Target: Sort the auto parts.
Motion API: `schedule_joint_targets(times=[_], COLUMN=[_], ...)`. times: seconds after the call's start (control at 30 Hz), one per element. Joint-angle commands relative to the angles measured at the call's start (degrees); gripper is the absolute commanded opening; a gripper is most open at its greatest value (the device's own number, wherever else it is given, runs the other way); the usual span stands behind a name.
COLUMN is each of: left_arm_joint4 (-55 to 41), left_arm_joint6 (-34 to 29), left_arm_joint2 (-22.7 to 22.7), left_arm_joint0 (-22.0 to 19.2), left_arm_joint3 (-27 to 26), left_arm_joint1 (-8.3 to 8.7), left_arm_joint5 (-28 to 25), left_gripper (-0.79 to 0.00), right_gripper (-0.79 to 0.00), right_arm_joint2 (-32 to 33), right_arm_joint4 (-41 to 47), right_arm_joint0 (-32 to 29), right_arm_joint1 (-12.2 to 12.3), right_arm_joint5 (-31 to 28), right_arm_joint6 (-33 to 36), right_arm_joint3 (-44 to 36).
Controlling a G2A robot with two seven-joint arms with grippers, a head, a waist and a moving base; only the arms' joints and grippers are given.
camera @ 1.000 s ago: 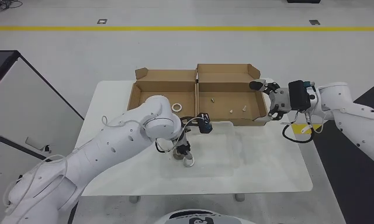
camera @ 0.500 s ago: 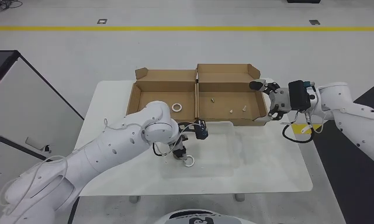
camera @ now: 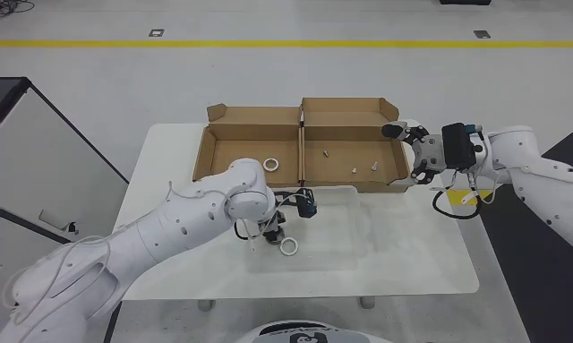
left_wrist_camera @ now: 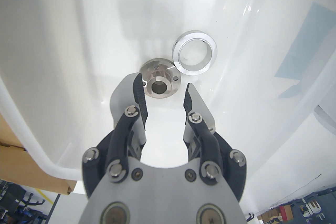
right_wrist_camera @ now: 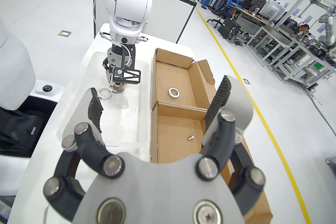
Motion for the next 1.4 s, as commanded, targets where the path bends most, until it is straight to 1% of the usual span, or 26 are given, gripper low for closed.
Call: schedule_joint_targets(times=[0.0, 0.43, 0.9, 1.37], left_arm_joint4=[0.47, 0.95, 0.43, 0.01], left_arm_joint6=[-0.22, -0.04, 0.43, 0.70], left_arm_joint2=[0.52, 2.33, 3.71, 4.50], left_arm_joint0=[-0.29, -0.86, -1.45, -1.96], left_arm_joint3=[0.28, 2.23, 4.40, 5.46], left_arm_joint1=[-0.20, -1.27, -2.23, -2.61], left_arm_joint5=[0.23, 0.05, -0.42, -0.70], left_gripper=[-0.406, -0.403, -0.419, -0.440], right_gripper=[0.000, 0.000, 0.000, 0.000], right_arm_joint2=[0.00, 0.00, 0.00, 0.00], right_arm_joint4=[0.00, 0.00, 0.00, 0.00], right_arm_joint0=[0.00, 0.00, 0.00, 0.00], right_arm_joint1=[0.00, 0.00, 0.00, 0.00], right_arm_joint5=[0.00, 0.00, 0.00, 0.00], right_arm_joint6=[0.00, 0.00, 0.00, 0.00], right_arm_joint3=[0.01, 0.01, 0.01, 0.01])
